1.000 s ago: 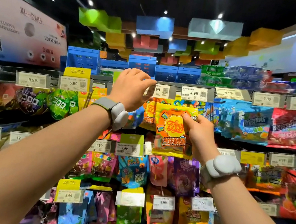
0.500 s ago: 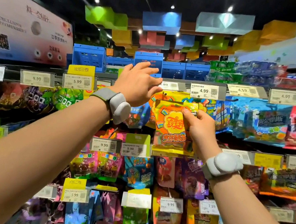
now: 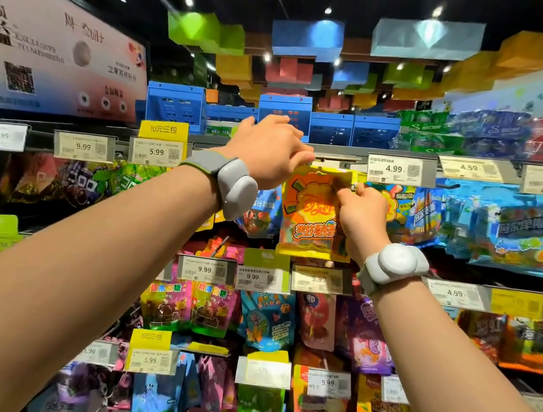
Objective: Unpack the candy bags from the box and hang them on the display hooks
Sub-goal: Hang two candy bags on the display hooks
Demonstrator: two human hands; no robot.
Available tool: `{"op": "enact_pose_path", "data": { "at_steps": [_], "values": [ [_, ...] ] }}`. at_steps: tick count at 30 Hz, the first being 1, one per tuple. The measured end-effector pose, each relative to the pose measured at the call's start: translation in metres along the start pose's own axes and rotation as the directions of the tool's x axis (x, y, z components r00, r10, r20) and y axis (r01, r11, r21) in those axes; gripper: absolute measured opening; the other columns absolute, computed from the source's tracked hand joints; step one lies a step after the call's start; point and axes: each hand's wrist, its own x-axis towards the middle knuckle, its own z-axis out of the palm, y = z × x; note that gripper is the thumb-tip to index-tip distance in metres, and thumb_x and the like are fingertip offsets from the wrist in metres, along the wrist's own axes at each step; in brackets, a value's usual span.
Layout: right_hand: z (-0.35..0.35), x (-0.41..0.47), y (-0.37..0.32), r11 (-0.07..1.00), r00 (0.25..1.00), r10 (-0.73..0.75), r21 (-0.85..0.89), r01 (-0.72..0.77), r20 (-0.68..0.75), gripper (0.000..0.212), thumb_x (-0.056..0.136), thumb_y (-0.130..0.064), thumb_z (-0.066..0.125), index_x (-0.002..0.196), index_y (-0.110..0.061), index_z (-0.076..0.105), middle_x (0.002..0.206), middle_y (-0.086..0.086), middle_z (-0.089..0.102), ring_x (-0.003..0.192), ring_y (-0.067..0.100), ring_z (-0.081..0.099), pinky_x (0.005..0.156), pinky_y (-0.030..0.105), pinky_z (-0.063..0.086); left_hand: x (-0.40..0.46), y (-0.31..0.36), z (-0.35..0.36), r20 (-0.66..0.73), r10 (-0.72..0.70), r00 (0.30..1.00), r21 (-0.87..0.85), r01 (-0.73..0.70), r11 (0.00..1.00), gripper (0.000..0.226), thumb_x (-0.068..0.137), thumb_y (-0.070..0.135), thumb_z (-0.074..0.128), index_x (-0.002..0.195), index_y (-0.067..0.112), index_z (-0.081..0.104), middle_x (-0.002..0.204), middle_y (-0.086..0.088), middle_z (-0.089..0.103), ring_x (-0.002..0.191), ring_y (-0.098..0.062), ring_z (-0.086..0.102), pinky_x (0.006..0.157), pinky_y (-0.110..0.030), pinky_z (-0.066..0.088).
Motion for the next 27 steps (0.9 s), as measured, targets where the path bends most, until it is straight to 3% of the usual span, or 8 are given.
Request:
{"op": "enact_pose_path", "data": {
  "at_steps": [2,4,8,14,17,20,22,27],
  "values": [
    [0.004,0.003,0.002,0.999,0.999,-0.039,0.011,0.039,0.017,0.013,0.089,-0.018,0.064,0.098,-0.010,0.066,0.091,0.006,0.059,0.081,0.018,0.047,0.073,0.039,0.043,0.000,0.000,0.000,0.006,0.005,1.000,0.001,-0.005,1.000,0.039,0.102,0.051,0.032,0.115,0.038,0.067,0.149,0.005,0.044,0.147,-0.023,0.018,0.111,-0.063,0.019],
    [0.006,0.007,0.008,0.999,0.999,-0.045,-0.002,0.046,0.025,0.015,0.085,-0.024,0.066,0.080,-0.011,0.059,0.071,0.006,0.045,0.069,0.019,0.036,0.063,0.037,0.032,0.000,0.000,0.000,-0.001,0.009,1.000,0.002,-0.009,1.000,0.039,0.102,0.050,0.033,0.112,0.036,0.067,0.147,0.005,0.046,0.146,-0.023,0.020,0.110,-0.061,0.023],
    [0.010,0.006,0.009,0.999,0.999,-0.050,-0.017,0.050,-0.003,0.036,0.086,-0.027,0.065,0.081,0.007,0.058,0.069,0.008,0.049,0.066,0.018,0.041,0.060,0.036,0.035,0.001,-0.001,0.000,-0.016,0.028,0.999,0.026,-0.027,0.999,0.040,0.101,0.052,0.033,0.105,0.033,0.068,0.143,0.005,0.050,0.143,-0.023,0.027,0.103,-0.054,0.031],
    [0.012,0.012,0.014,0.989,0.996,-0.075,-0.129,0.068,-0.048,0.025,0.093,-0.019,0.062,0.070,-0.011,0.054,0.061,0.001,0.046,0.061,0.018,0.035,0.056,0.032,0.030,0.003,-0.003,0.002,-0.038,0.054,0.998,0.049,-0.052,0.997,0.043,0.101,0.053,0.032,0.092,0.026,0.065,0.112,0.007,0.063,0.128,-0.024,0.042,0.089,-0.048,0.036],
    [0.013,0.018,0.017,0.987,0.998,-0.042,-0.156,0.033,-0.055,0.009,0.094,-0.018,0.060,0.089,-0.011,0.063,0.082,0.000,0.056,0.064,0.013,0.043,0.065,0.033,0.036,0.004,-0.005,0.005,-0.048,0.066,0.997,0.033,-0.065,0.997,0.040,0.102,0.052,0.032,0.092,0.029,0.064,0.111,0.011,0.064,0.126,-0.022,0.043,0.088,-0.048,0.035],
    [0.014,0.022,0.019,0.990,0.998,0.024,-0.138,-0.033,-0.066,0.058,0.096,-0.024,0.062,0.146,-0.001,0.043,0.141,0.007,0.052,0.110,0.020,0.059,0.081,0.029,0.041,0.004,-0.004,0.005,-0.033,0.055,0.998,0.033,-0.054,0.998,0.040,0.102,0.052,0.031,0.106,0.033,0.066,0.123,0.010,0.064,0.134,-0.023,0.038,0.094,-0.049,0.035],
    [0.014,0.025,0.021,0.991,0.997,0.027,-0.130,-0.036,-0.072,0.066,0.096,-0.030,0.064,0.149,-0.001,0.037,0.150,0.012,0.046,0.128,0.025,0.051,0.085,0.026,0.039,0.003,-0.002,0.004,-0.021,0.039,0.999,0.034,-0.038,0.999,0.040,0.102,0.051,0.031,0.115,0.036,0.065,0.129,0.008,0.062,0.139,-0.023,0.034,0.097,-0.049,0.033],
    [0.014,0.029,0.026,0.982,0.997,0.029,-0.184,-0.042,-0.075,0.063,0.097,-0.034,0.061,0.146,0.000,0.040,0.148,0.014,0.048,0.133,0.027,0.047,0.083,0.013,0.029,-0.001,0.000,0.000,-0.016,0.025,1.000,0.041,-0.025,0.999,0.041,0.102,0.050,0.031,0.131,0.038,0.058,0.140,0.005,0.055,0.146,-0.020,0.025,0.107,-0.049,0.029]
  ]
}}
